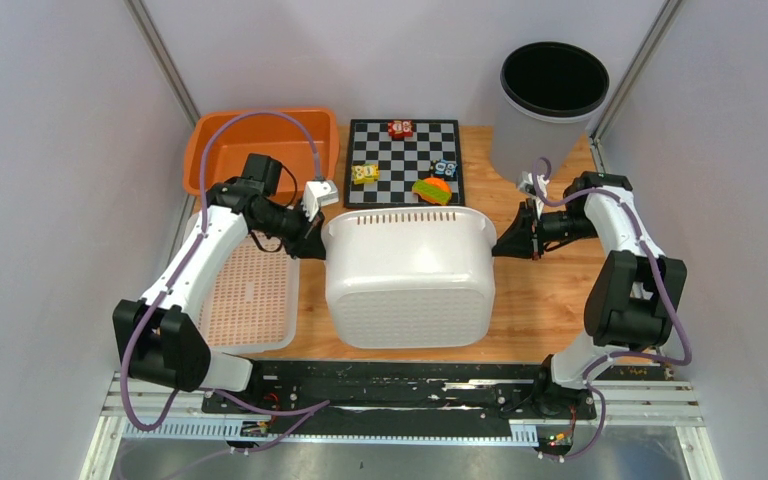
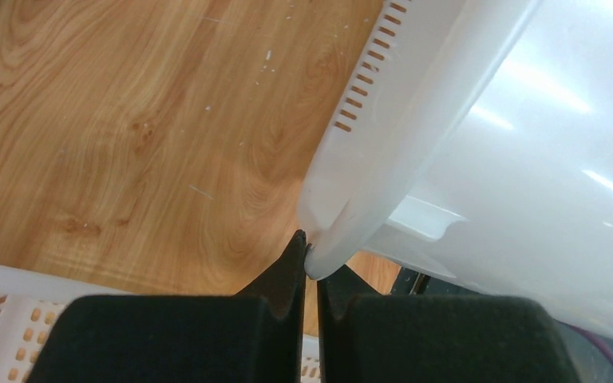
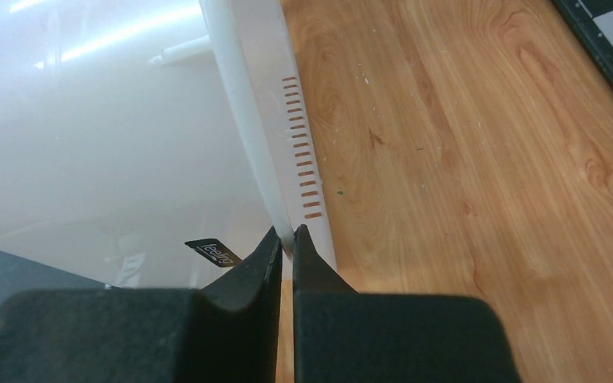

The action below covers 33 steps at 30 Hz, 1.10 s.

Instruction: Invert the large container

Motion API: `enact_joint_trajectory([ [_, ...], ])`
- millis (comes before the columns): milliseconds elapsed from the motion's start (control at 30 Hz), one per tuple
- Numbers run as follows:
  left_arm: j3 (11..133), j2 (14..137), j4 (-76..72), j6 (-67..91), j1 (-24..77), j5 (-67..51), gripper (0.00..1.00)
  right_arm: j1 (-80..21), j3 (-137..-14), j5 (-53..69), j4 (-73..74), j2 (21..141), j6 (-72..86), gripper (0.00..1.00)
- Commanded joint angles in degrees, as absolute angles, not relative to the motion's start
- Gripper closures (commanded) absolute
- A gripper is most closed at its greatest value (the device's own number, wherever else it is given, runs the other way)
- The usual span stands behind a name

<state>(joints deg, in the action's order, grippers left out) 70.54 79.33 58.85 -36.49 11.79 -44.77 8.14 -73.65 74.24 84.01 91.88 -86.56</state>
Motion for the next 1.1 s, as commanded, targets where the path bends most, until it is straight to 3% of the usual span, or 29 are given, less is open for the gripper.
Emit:
enact_joint_trajectory([
  [0,70.22,79.53,49.82,-28.17,12.66,-48.21,1.00,7.64,-73.53,82.33,91.98,94.46,-78.29,0.98],
  [267,69.74,81.53,47.48,-23.87,12.66,-45.23,0.98,8.75,-72.90,84.44,92.01,96.90,-71.72,0.98],
  [1067,68.25,86.80,44.09,-19.18,12.39,-43.51,0.77,14.99,-72.22,84.69,91.97,110.40,-65.69,0.98],
])
